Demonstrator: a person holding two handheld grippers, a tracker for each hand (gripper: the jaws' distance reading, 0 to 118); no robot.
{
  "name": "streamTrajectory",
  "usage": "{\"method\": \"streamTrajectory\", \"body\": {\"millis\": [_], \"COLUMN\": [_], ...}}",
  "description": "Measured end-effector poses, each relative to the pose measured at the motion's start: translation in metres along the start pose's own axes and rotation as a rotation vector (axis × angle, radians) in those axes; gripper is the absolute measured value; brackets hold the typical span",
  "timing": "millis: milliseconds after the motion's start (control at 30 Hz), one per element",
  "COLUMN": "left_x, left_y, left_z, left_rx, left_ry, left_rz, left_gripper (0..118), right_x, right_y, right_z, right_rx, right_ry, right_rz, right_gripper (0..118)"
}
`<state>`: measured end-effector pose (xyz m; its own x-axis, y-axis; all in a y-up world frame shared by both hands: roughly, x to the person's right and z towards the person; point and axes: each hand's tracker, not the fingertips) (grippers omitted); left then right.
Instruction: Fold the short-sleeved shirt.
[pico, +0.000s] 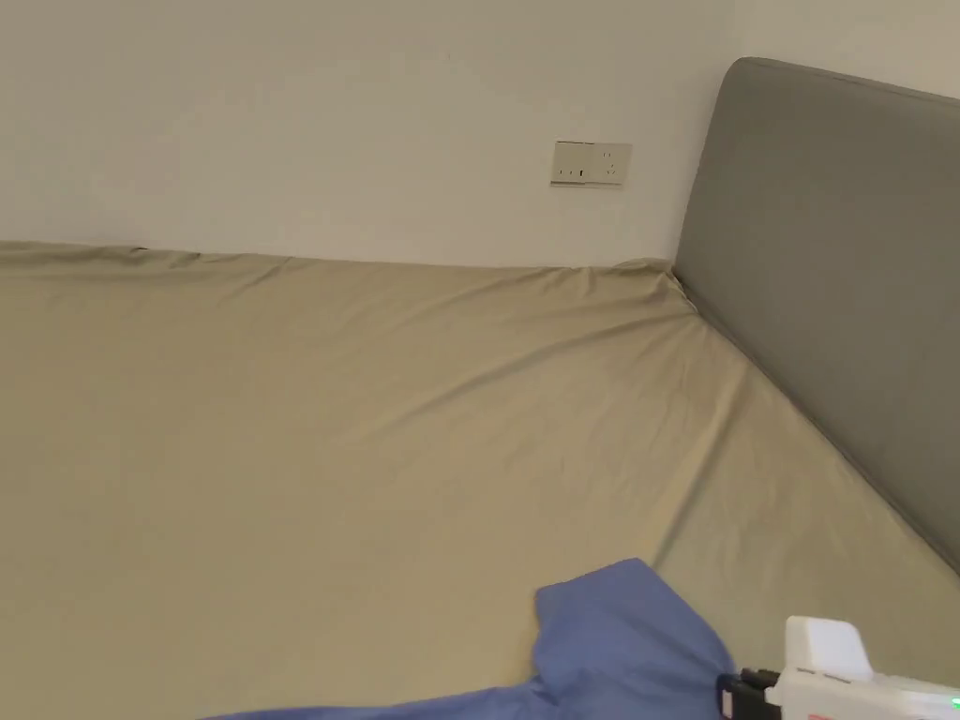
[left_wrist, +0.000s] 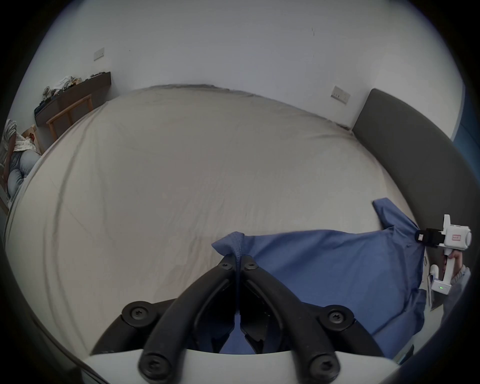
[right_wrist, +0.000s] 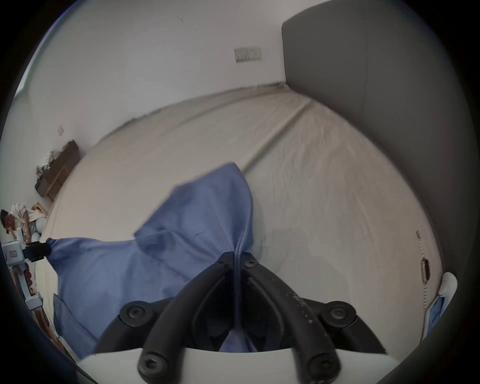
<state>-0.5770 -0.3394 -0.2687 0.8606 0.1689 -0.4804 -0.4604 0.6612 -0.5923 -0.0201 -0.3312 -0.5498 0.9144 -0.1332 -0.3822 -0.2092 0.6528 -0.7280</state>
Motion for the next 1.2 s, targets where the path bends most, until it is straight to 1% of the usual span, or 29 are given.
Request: {"method": "streamTrajectory", "body": {"millis": [133, 167, 233, 367, 433, 500, 567, 633, 667, 700, 733, 767, 800, 833, 867, 900, 933, 967, 1033, 1067, 1100, 1133, 1167, 1200], "left_x": [-0.008, -0.012, -0.018, -0.029, -0.032, -0.033, -0.032, -0.032, -0.044, -0.045, -0.047, -0.049, -0.034, -0.032, -0.029, -0.027, -0.021, -0.014, 0.003, -0.011, -0.002, 0.007, 0.018, 0.028], "left_y": [-0.007, -0.013, -0.028, -0.082, -0.111, -0.142, -0.165, -0.185, -0.194, -0.199, -0.202, -0.202, -0.197, -0.193, -0.188, -0.183, -0.173, -0.165, -0.151, -0.154, -0.15, -0.145, -0.141, -0.138], "left_z": [0.062, 0.078, 0.106, 0.148, 0.156, 0.158, 0.152, 0.145, 0.135, 0.133, 0.132, 0.131, 0.141, 0.147, 0.155, 0.164, 0.182, 0.199, 0.23, 0.229, 0.239, 0.25, 0.258, 0.265], "left_rx": [0.039, 0.046, 0.046, -0.01, -0.074, -0.134, -0.188, -0.23, -0.242, -0.242, -0.243, -0.237, -0.228, -0.192, -0.136, -0.084, -0.002, 0.112, 0.335, 0.458, 0.55, 0.639, 0.706, 0.755], "left_ry": [0.0, 0.002, 0.008, 0.022, 0.016, 0.023, 0.034, 0.056, 0.064, 0.067, 0.068, 0.068, 0.065, 0.077, 0.118, 0.138, 0.138, 0.136, 0.108, 0.089, 0.086, 0.074, 0.035, 0.011], "left_rz": [-0.001, -0.01, -0.017, -0.028, -0.03, -0.036, -0.048, -0.059, -0.063, -0.06, -0.051, -0.036, -0.023, -0.022, -0.035, -0.05, -0.059, -0.064, -0.097, -0.113, -0.116, -0.112, -0.117, -0.113], "left_gripper": [0, 0, 0, 0, 0, 0, 0, 0, 0, 0, 0, 1, 7, 23, 60, 84, 102, 112, 111, 111, 110, 107, 96, 81], "right_x": [0.011, 0.01, 0.014, 0.025, 0.031, 0.038, 0.029, 0.031, 0.031, 0.039, 0.039, 0.039, 0.037, 0.034, 0.03, 0.028, 0.024, 0.02, 0.007, -0.001, -0.008, -0.019, -0.031, -0.045], "right_y": [-0.014, -0.025, -0.046, -0.101, -0.132, -0.163, -0.184, -0.206, -0.215, -0.226, -0.231, -0.234, -0.234, -0.229, -0.226, -0.223, -0.218, -0.21, -0.193, -0.185, -0.178, -0.17, -0.163, -0.157], "right_z": [0.07, 0.096, 0.13, 0.172, 0.175, 0.172, 0.172, 0.162, 0.158, 0.146, 0.145, 0.145, 0.148, 0.155, 0.164, 0.172, 0.186, 0.204, 0.233, 0.247, 0.257, 0.268, 0.276, 0.283], "right_rx": [0.074, 0.09, 0.101, 0.058, -0.002, -0.062, -0.116, -0.177, -0.189, -0.193, -0.187, -0.175, -0.153, -0.117, -0.084, -0.046, 0.023, 0.107, 0.28, 0.395, 0.48, 0.56, 0.637, 0.69], "right_ry": [0.023, 0.007, 0.002, 0.012, -0.012, -0.027, -0.047, -0.058, -0.059, -0.059, -0.063, -0.064, -0.073, -0.1, -0.151, -0.189, -0.231, -0.261, -0.277, -0.264, -0.243, -0.214, -0.202, -0.208], "right_rz": [0.009, 0.0, 0.012, 0.019, 0.037, 0.021, 0.004, 0.002, -0.002, 0.003, 0.003, -0.002, -0.005, 0.004, 0.034, 0.068, 0.095, 0.102, 0.094, 0.075, 0.066, 0.069, 0.077, 0.08], "right_gripper": [5, 5, 5, 6, 6, 5, 6, 5, 5, 6, 6, 8, 15, 30, 63, 79, 82, 81, 81, 83, 83, 83, 83, 82]}}
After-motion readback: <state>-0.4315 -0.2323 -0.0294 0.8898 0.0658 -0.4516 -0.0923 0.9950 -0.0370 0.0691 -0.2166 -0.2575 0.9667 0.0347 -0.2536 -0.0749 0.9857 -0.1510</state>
